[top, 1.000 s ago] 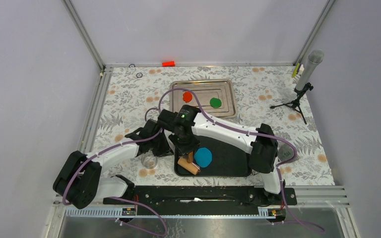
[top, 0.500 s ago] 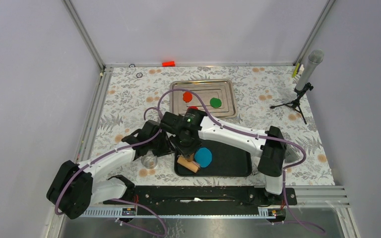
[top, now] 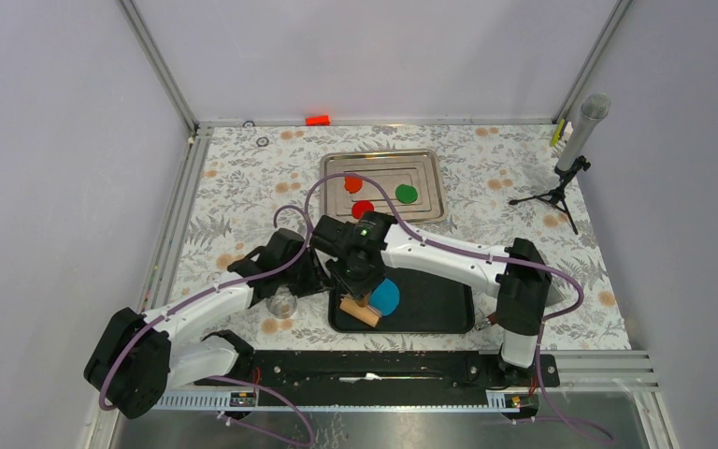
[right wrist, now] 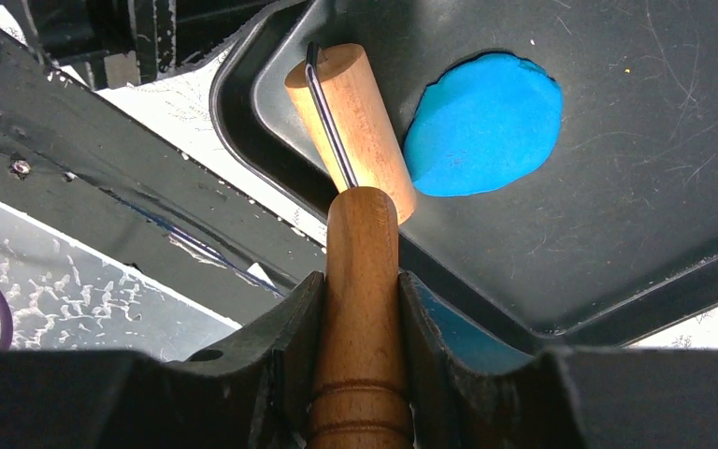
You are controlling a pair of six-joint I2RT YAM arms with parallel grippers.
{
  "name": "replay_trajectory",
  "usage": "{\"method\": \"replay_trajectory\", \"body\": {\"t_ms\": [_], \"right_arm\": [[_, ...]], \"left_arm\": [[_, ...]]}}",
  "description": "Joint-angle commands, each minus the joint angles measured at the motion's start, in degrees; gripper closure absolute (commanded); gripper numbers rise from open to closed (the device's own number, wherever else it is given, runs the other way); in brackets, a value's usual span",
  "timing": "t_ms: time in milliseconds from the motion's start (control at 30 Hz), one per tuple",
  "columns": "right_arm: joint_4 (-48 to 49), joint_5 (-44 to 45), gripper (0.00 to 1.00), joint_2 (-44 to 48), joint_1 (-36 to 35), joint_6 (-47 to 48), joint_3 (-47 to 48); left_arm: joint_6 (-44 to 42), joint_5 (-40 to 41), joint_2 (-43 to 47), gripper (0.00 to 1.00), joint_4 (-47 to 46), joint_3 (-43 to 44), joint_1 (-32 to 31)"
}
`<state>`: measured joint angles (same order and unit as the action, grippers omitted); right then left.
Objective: Roll out the dumpling wrappers from the dough
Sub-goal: Flatten out the dough on the work surface.
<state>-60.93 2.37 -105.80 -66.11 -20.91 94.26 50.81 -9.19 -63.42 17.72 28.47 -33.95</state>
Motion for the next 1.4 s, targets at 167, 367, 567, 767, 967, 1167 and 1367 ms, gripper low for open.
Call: {"method": "replay_trajectory", "body": {"t_ms": [167, 367, 567, 767, 967, 1167, 1367], "right_arm": [[2.24, 0.85, 1.0, 3.27, 2.44, 1.4, -1.15], [1.62, 0.25, 1.0, 6.94, 6.22, 3.26, 0.12], [-3.02, 7.65, 1.0, 4.82, 7.02, 4.71, 1.7], [-1.64, 6.67, 1.0, 3.98, 7.16, 4.67, -0.6], [-1.18, 5.92, 1.0, 2.44, 7.65, 4.47, -2.57], [-2.2, 6.49, 1.0, 0.31, 8.18, 4.74, -4.07], [-3.88, 10.39, 1.0, -1.52, 9.16, 5.28, -4.53]], "left_arm": [[-2.31, -2.18, 1.82, 0.67, -2.21, 2.38, -0.32], [-2.94, -4.69, 1.97, 0.54, -3.11, 1.26, -0.32], [-3.51, -7.1, 0.09, 0.35, -7.12, -1.16, -0.32], [-3.55, -7.42, -3.75, 0.41, -9.89, -2.96, -0.32], [-3.34, -6.1, -6.57, 0.56, -10.79, -3.92, -0.63], [-2.87, -4.42, -7.42, 0.86, -10.96, -4.6, -0.76], [-2.64, -3.88, -7.48, 1.0, -11.0, -4.69, -0.76]]}}
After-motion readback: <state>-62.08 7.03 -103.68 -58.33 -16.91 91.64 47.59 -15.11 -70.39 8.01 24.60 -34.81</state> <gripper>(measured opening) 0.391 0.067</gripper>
